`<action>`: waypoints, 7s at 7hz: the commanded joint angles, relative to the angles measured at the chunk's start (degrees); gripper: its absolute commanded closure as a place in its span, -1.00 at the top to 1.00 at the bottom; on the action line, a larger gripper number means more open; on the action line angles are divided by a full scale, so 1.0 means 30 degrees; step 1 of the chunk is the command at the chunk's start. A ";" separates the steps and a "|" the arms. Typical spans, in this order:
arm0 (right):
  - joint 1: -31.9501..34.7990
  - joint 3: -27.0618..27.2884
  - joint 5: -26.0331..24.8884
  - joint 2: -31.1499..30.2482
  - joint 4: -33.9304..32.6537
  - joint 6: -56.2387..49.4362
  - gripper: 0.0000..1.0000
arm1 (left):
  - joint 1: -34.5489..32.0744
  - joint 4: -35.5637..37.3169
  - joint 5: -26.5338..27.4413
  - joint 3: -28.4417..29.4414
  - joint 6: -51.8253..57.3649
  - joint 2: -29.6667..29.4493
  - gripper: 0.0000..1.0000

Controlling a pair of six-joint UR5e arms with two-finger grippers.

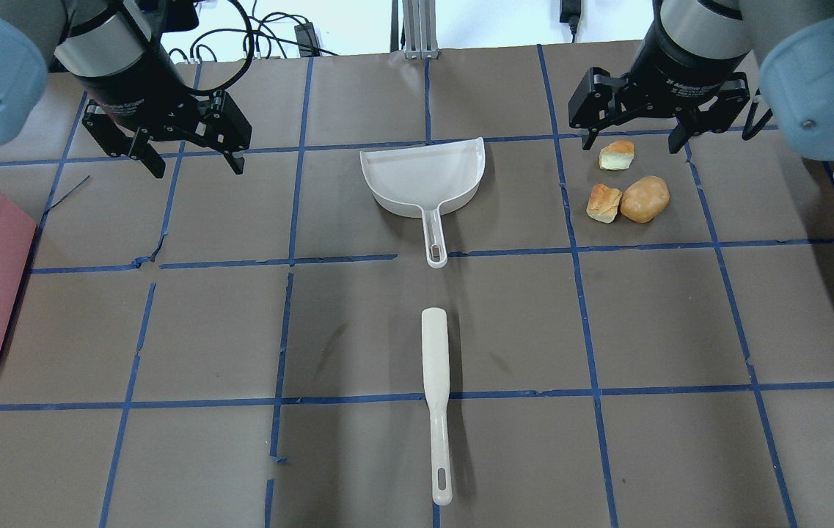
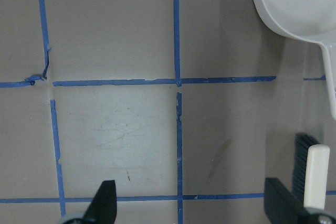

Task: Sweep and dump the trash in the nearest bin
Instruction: 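Reach the left gripper down to the white brush handle, then close the left gripper around the brush handle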

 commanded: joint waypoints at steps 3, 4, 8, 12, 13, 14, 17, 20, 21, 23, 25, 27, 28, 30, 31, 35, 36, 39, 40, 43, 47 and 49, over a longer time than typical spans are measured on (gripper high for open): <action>0.0012 0.0029 0.0029 -0.0013 0.0000 0.0051 1.00 | -0.0059 -0.0103 0.0293 -0.0166 0.0019 0.0118 1.00; 0.0012 0.0030 0.0029 0.0016 0.0000 0.0022 1.00 | -0.0088 -0.0277 0.0322 -0.0080 0.0019 0.0292 1.00; 0.0012 0.0030 -0.0147 0.0395 0.0236 -0.0328 1.00 | -0.0293 -0.1501 0.0469 -0.0488 0.0253 0.1024 1.00; 0.0041 0.0496 0.0029 0.0281 0.0001 -0.0301 1.00 | -0.3857 -0.1508 -0.0618 -0.1365 -0.2134 0.1086 1.00; 0.0041 0.0527 0.0029 0.0222 0.0000 -0.0329 1.00 | -0.4535 -0.1538 -0.1021 -0.2384 -0.2902 0.1143 1.00; 0.0041 0.0528 0.0029 0.0192 0.0000 -0.0359 1.00 | -0.5180 -0.1162 -0.1431 -0.3873 -0.3229 0.1173 1.00; 0.0041 0.0528 0.0000 0.0192 0.0000 -0.0388 1.00 | -0.7932 0.2152 -0.2109 -0.6811 -0.5187 0.0881 1.00; 0.0041 0.0557 -0.0088 0.0163 0.0029 -0.0388 1.00 | -0.9987 0.2298 -0.2109 -0.8164 -0.5223 0.0764 0.98; 0.0041 0.0557 -0.0147 0.0163 0.0030 -0.0359 1.00 | -1.0281 0.2502 -0.2428 -0.8223 -0.5863 0.0676 0.97; 0.0012 0.0557 -0.0147 0.0133 0.0030 -0.0359 1.00 | -1.0896 0.4395 -0.3397 -0.9475 -0.7705 0.0587 0.97; 0.0041 0.0557 -0.0147 0.0133 0.0030 -0.0359 1.00 | -1.1190 0.7031 -0.3427 -1.1322 -0.9200 0.0384 0.99; 0.0041 0.0557 -0.0176 0.0133 0.0059 -0.0359 1.00 | -1.2241 0.9372 -0.3369 -1.1388 -1.1214 -0.1422 0.99; 0.0041 0.0557 -0.0176 0.0133 0.0059 -0.0359 1.00 | -1.2421 1.0172 -0.3369 -1.1359 -1.1897 -0.1927 1.00; 0.0041 0.0557 -0.0176 0.0133 0.0059 -0.0359 1.00 | -1.2452 1.0180 -0.3427 -1.1446 -1.2543 -0.1728 1.00; 0.0041 0.0557 -0.0176 0.0133 0.0059 -0.0359 1.00 | -1.2597 1.0064 -0.3456 -1.1447 -1.3564 -0.1727 1.00; 0.0041 0.0557 -0.0176 0.0133 0.0059 -0.0359 1.00 | -1.3301 0.9565 -0.3164 -1.1999 -1.3518 -0.1290 1.00; 0.0041 0.0528 -0.0176 0.0133 0.0059 -0.0359 1.00 | -1.3301 0.9536 -0.3164 -1.2119 -1.3284 -0.1056 1.00; 0.0041 0.0528 -0.0206 0.0104 0.0059 -0.0359 1.00 | -1.3272 0.9536 -0.2960 -1.2092 -1.3047 -0.1053 0.21; 0.0041 0.0528 -0.0177 0.0133 0.0059 -0.0359 1.00 | -1.3272 0.9448 -0.2959 -1.2091 -1.3076 -0.1053 -0.51; 0.0041 0.0499 -0.0177 0.0104 0.0059 -0.0388 1.00 | -1.3272 0.9477 -0.2552 -1.1857 -1.3106 -0.0937 -1.00; 0.0041 0.0528 -0.0205 0.0104 0.0059 -0.0359 1.00 | -1.3359 0.7263 -0.2460 -1.1769 -1.3339 0.1896 -1.00; 0.0041 0.0528 -0.0206 0.0104 0.0030 -0.0388 1.00 | -1.3389 0.4598 -0.2548 -1.1245 -1.3514 0.2985 -1.00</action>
